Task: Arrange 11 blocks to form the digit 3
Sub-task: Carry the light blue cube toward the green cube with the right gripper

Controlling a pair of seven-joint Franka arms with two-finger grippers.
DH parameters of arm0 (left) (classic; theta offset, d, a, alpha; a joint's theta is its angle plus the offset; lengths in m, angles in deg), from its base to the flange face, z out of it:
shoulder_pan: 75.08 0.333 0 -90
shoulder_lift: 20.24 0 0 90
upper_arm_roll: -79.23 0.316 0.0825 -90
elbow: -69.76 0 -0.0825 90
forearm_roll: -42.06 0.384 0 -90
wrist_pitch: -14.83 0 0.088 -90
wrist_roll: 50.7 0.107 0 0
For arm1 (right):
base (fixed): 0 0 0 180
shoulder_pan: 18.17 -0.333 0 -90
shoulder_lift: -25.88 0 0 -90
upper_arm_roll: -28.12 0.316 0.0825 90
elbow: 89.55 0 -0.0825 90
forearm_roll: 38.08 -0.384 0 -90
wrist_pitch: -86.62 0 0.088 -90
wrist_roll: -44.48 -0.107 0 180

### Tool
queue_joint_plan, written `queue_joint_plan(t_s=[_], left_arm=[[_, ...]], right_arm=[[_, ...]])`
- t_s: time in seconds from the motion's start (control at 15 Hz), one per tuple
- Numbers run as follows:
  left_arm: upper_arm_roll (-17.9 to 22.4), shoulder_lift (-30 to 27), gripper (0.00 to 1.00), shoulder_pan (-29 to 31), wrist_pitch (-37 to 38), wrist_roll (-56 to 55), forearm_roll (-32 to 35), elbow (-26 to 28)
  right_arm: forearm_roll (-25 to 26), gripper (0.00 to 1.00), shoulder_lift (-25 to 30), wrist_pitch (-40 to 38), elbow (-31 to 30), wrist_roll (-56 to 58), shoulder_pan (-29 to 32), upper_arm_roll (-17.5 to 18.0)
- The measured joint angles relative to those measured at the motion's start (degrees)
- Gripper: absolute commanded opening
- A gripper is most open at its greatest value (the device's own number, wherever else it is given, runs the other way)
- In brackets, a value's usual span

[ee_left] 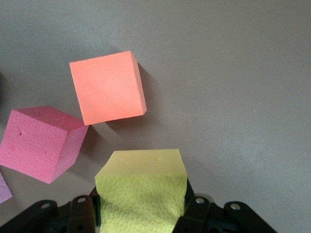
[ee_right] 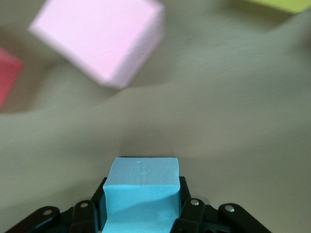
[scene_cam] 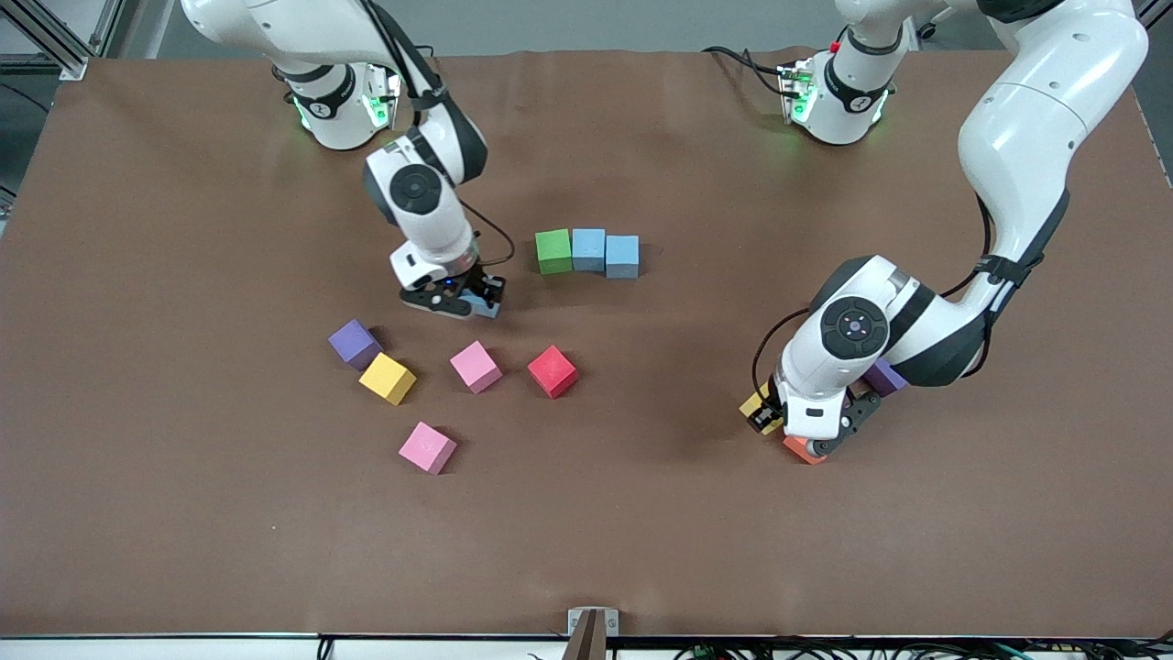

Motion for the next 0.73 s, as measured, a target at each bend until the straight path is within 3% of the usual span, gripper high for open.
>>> queue_joint_plan(t_s=[0.27, 0.73], left_arm=[[0.00, 0.00, 0.40, 0.00, 0.11, 0.00, 0.00, -0.05], [0.01, 0.00, 0.40, -0.01, 0.13, 0.00, 0.00, -0.08]], right_arm=[[0.02, 0.02, -4.03, -0.94, 6.46, 1.35, -2.50, -0.01], [0.23, 0.02, -7.20, -2.23, 11.73, 3.70, -4.92, -0.05]])
